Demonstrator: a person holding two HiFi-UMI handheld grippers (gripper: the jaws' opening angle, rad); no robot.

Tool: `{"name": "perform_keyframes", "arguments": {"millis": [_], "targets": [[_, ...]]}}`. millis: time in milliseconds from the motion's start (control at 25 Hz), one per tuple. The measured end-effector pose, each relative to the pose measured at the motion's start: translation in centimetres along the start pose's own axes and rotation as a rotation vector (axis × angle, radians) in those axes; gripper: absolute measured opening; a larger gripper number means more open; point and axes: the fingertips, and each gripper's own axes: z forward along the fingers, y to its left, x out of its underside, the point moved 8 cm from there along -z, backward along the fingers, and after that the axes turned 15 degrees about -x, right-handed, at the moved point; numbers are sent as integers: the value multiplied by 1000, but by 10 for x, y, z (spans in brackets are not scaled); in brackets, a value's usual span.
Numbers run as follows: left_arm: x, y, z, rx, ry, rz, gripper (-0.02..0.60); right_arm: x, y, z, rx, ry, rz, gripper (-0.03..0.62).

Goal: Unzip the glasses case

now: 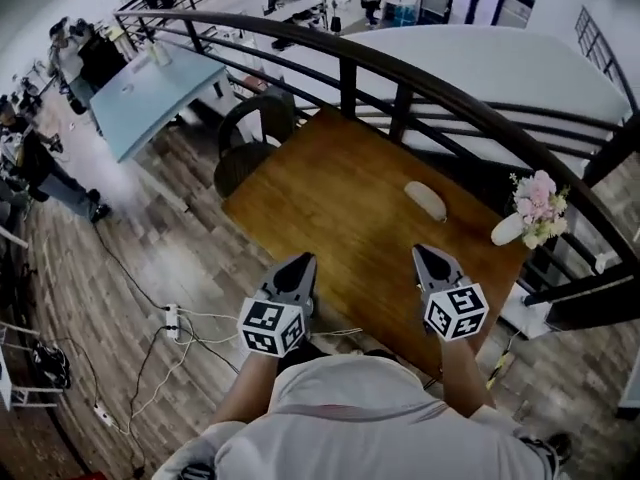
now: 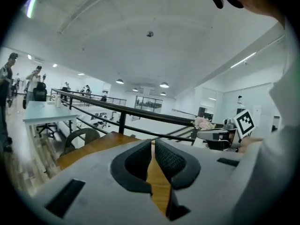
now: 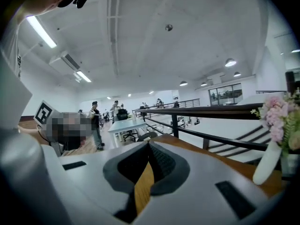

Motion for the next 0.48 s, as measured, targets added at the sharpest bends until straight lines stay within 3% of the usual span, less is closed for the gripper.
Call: {"name": "perform_keyframes", "arguments": {"millis": [480], "targets": [[-52, 72, 154, 327, 63, 73, 32, -35, -17, 86, 310, -15, 67, 52]]}}
